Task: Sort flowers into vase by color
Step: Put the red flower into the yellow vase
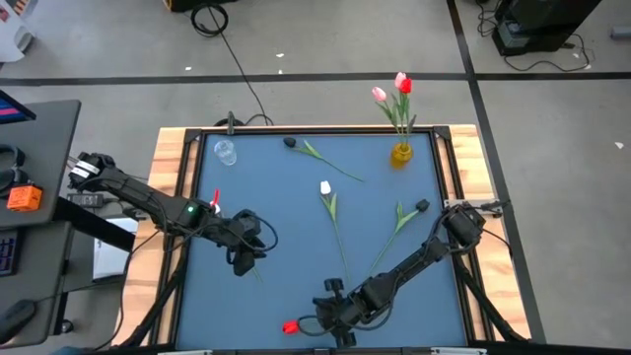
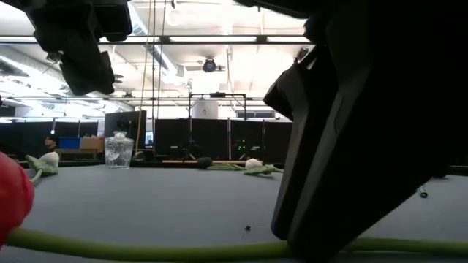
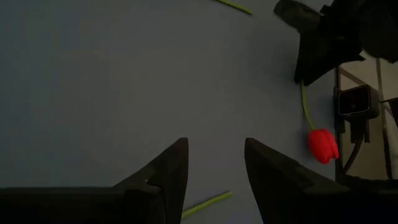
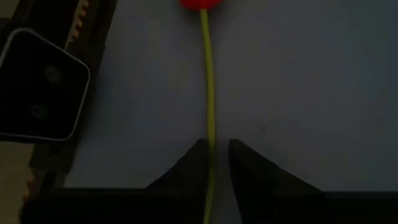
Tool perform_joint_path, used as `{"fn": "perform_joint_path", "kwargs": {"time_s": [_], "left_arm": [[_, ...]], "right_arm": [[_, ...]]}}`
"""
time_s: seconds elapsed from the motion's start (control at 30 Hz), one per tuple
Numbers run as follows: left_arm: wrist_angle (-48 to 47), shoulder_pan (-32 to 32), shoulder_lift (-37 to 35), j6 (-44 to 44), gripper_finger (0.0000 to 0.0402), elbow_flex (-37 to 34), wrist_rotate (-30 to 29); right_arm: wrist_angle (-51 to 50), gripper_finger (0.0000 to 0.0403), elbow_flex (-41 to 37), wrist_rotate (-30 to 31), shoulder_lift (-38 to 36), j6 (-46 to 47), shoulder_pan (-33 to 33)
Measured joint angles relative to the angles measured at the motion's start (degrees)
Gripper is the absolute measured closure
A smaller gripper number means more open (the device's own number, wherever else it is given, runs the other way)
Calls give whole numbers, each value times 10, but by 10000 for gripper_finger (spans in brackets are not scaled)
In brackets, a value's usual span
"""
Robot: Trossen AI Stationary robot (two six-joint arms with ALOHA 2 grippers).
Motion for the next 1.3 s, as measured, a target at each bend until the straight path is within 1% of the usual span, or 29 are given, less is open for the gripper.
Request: {"fn": "perform_joint_path", "kwargs": {"time_s": [0.07, 0.13, 0.2, 0.23, 0.3, 0.37, 0.43, 0.63, 0.77, 1.13, 1.2, 1.3], "left_arm": [[-3, 0, 0, 0, 239, 0, 0], [-7, 0, 0, -1, 239, 0, 0], [-7, 0, 0, -18, 239, 0, -1], [-7, 0, 0, -31, 239, 0, -6], [-8, 1, 0, -60, 239, 0, -12], [-8, 4, 0, -83, 239, 0, -15], [-9, 8, 0, -96, 239, 0, -15], [-7, 34, 0, -97, 239, 0, -32], [16, 57, 0, -89, 239, 0, -38], [242, 104, 0, 110, 239, 0, -40], [294, 117, 0, 136, 239, 0, -40], [377, 144, 0, 157, 239, 0, -40]], "right_arm": [[-3, 343, 0, 3, -1, -2, 0], [-6, 366, 0, 3, -1, 5, -1], [-13, 389, 0, 16, -1, 30, -2], [-13, 394, -1, 22, -1, 49, -3], [-16, 392, -2, 48, -5, 94, -4], [-31, 393, -3, 71, -11, 114, -7], [-69, 397, -5, 104, -22, 136, -11], [-193, 399, -5, 204, -82, 241, -26], [-210, 400, -5, 260, -130, 259, -48], [-170, 402, -4, 420, -249, 265, -106], [-150, 402, -4, 427, -261, 235, -114], [-113, 402, -4, 406, -270, 167, -124]]}}
